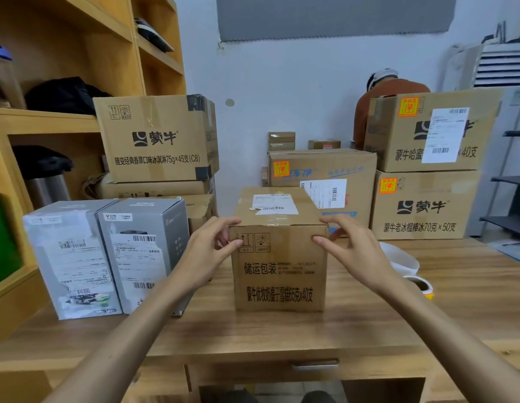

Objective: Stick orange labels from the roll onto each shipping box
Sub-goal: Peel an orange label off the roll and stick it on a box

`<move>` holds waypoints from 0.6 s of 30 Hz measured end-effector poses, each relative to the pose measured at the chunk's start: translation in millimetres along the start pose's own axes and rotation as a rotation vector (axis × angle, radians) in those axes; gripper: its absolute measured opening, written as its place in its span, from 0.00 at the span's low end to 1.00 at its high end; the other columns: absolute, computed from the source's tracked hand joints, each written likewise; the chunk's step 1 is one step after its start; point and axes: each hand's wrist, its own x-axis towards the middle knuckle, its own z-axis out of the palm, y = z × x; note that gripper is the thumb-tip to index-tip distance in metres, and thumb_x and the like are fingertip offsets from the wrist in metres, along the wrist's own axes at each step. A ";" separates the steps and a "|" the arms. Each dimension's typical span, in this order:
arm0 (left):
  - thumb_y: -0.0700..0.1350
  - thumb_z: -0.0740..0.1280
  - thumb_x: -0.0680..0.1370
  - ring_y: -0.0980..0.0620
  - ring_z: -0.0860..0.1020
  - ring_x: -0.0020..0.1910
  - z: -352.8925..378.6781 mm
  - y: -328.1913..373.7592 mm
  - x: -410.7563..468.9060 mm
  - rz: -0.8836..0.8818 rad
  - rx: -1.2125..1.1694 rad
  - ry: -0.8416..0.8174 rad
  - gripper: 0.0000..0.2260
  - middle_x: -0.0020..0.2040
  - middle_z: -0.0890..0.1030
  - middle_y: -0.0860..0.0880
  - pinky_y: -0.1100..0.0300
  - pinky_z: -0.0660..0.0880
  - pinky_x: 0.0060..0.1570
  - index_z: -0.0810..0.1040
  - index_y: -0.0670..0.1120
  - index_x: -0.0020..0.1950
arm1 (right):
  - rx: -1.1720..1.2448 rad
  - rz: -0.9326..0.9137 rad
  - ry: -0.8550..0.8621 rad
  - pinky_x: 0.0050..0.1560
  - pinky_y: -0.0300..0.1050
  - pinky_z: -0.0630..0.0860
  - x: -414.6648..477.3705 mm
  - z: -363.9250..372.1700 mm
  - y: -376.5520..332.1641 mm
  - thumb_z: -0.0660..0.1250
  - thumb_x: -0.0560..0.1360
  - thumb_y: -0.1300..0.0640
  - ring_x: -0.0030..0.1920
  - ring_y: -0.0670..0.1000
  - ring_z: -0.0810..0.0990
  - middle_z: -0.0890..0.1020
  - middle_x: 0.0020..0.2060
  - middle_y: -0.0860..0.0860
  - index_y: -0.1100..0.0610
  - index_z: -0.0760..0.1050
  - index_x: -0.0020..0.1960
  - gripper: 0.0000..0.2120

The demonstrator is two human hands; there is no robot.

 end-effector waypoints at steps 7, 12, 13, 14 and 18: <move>0.43 0.72 0.79 0.53 0.78 0.45 15.4 -1.1 6.4 -0.042 -0.030 -0.048 0.20 0.45 0.77 0.52 0.60 0.79 0.48 0.77 0.53 0.71 | 0.131 0.042 0.072 0.50 0.47 0.77 16.8 3.3 20.5 0.74 0.75 0.54 0.43 0.45 0.79 0.81 0.48 0.40 0.50 0.79 0.57 0.12; 0.43 0.71 0.80 0.57 0.75 0.43 21.6 0.7 13.7 -0.028 0.064 -0.051 0.21 0.43 0.75 0.53 0.62 0.73 0.48 0.75 0.55 0.72 | 0.129 0.057 0.078 0.54 0.56 0.77 20.8 8.3 31.9 0.72 0.76 0.52 0.42 0.45 0.80 0.81 0.52 0.42 0.48 0.78 0.60 0.13; 0.44 0.70 0.80 0.58 0.74 0.43 22.1 1.8 14.5 -0.013 0.124 -0.051 0.21 0.42 0.74 0.54 0.61 0.73 0.47 0.74 0.55 0.72 | 0.113 0.057 0.067 0.54 0.56 0.77 20.8 7.2 31.5 0.72 0.76 0.51 0.42 0.44 0.79 0.81 0.52 0.42 0.48 0.77 0.61 0.14; 0.45 0.70 0.80 0.59 0.73 0.42 21.5 3.8 15.1 0.002 0.203 -0.050 0.21 0.41 0.73 0.55 0.59 0.73 0.45 0.73 0.55 0.73 | 0.091 0.051 0.039 0.55 0.54 0.77 20.9 5.4 31.6 0.72 0.76 0.51 0.42 0.43 0.79 0.80 0.52 0.42 0.47 0.77 0.62 0.15; 0.45 0.70 0.80 0.55 0.74 0.38 19.7 23.0 14.2 0.060 0.447 -0.012 0.26 0.40 0.71 0.57 0.55 0.77 0.40 0.67 0.54 0.76 | 0.009 -0.025 -0.120 0.55 0.47 0.74 10.5 -10.6 33.4 0.70 0.77 0.49 0.45 0.44 0.80 0.76 0.53 0.37 0.43 0.70 0.68 0.21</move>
